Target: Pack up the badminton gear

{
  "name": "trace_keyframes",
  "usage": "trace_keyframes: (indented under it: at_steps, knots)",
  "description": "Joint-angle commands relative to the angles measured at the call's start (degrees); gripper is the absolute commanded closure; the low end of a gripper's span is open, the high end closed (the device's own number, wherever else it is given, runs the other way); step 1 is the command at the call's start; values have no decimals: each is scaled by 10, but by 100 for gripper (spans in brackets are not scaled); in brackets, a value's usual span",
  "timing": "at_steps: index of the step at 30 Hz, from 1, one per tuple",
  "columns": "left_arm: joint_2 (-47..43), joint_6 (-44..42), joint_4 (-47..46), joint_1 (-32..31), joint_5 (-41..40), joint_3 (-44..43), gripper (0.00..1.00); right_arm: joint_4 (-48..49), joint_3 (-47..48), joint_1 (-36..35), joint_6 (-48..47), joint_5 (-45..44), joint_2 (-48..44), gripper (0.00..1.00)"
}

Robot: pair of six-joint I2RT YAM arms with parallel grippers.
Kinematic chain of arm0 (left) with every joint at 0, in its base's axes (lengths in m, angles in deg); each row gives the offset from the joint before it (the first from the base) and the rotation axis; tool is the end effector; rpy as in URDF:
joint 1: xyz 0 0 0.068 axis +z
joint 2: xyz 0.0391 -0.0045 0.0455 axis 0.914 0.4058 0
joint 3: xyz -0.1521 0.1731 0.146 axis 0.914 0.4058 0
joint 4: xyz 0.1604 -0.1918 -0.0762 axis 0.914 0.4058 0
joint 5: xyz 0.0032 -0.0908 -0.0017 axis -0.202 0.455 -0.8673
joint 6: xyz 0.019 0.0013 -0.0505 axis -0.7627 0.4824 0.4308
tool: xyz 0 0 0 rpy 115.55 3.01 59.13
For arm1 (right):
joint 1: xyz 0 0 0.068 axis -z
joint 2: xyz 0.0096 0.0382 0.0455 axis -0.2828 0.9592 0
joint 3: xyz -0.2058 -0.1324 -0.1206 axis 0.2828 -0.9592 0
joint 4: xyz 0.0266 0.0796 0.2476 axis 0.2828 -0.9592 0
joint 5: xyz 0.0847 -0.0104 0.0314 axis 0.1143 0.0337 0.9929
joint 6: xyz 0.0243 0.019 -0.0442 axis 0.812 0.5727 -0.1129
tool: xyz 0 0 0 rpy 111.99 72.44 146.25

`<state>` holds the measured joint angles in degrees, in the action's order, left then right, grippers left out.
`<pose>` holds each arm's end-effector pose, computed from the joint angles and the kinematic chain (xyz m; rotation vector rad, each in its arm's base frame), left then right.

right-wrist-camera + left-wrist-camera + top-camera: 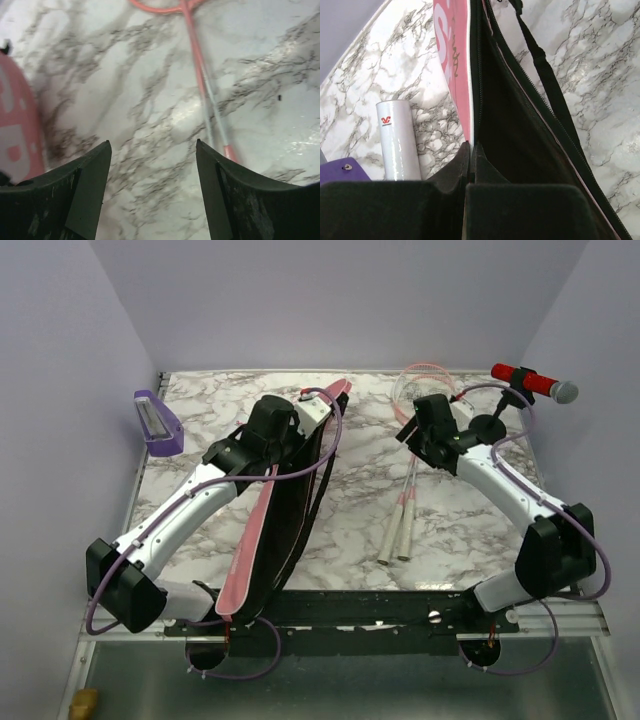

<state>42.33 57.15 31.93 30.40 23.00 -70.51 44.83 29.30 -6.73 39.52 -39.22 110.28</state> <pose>0.2419 -0.1681 0.3553 0.8296 1.9876 -0.0912 0.2981 0.1139 0.2938 0.7713 2.1456 0.2909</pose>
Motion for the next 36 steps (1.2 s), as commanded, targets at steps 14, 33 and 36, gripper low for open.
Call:
trace_keyframes:
  at_steps: [14,33,36]
  knots:
    - [-31,38,-35,14,43,45,100,-76,160,34,-81,-169,305,42]
    - [5,119,-167,15,120,81,100,-18,123,55,-119,-162,343,72]
    - [36,132,-174,18,129,48,100,-7,116,58,-121,-153,345,78]
